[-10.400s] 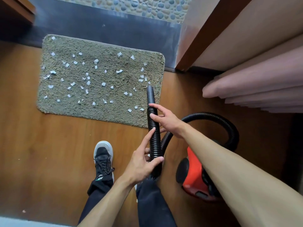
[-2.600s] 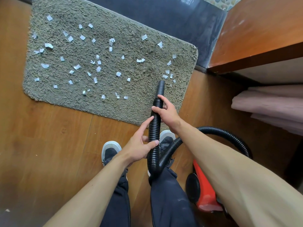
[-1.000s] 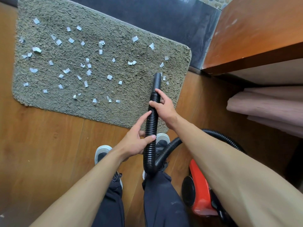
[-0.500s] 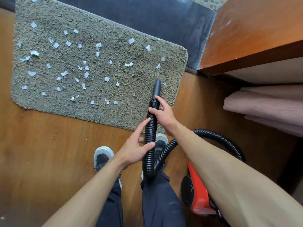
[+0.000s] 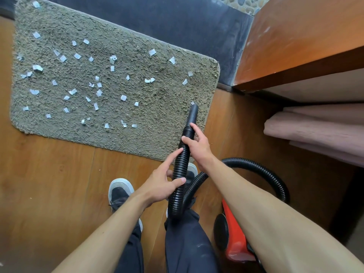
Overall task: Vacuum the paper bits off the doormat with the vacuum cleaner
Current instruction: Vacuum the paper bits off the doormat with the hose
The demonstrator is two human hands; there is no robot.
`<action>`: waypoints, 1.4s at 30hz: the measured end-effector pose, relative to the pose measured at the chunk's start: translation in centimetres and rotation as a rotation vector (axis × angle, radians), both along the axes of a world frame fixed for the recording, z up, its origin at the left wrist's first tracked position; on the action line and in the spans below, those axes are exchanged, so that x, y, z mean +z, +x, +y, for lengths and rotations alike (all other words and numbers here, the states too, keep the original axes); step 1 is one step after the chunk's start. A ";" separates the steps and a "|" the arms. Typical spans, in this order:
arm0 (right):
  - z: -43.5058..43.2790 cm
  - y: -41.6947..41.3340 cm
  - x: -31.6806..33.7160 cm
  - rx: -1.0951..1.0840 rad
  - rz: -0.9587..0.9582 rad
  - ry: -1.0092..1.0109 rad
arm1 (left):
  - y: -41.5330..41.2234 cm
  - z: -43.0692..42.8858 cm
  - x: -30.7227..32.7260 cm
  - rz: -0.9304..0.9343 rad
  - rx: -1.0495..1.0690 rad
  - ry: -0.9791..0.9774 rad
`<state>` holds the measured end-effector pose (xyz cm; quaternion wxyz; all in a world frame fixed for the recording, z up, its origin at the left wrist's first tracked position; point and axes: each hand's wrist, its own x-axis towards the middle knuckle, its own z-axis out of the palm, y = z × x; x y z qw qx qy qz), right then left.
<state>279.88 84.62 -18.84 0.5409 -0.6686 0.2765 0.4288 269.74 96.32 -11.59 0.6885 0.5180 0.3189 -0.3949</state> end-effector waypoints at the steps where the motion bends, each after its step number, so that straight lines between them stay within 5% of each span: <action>1: 0.0 0.0 0.0 0.007 0.001 0.003 | -0.1 -0.1 0.0 0.001 0.006 0.004; 42: 5.1 5.1 -1.9 0.107 -0.134 0.003 | 4.3 4.2 -1.9 -0.017 0.045 -0.010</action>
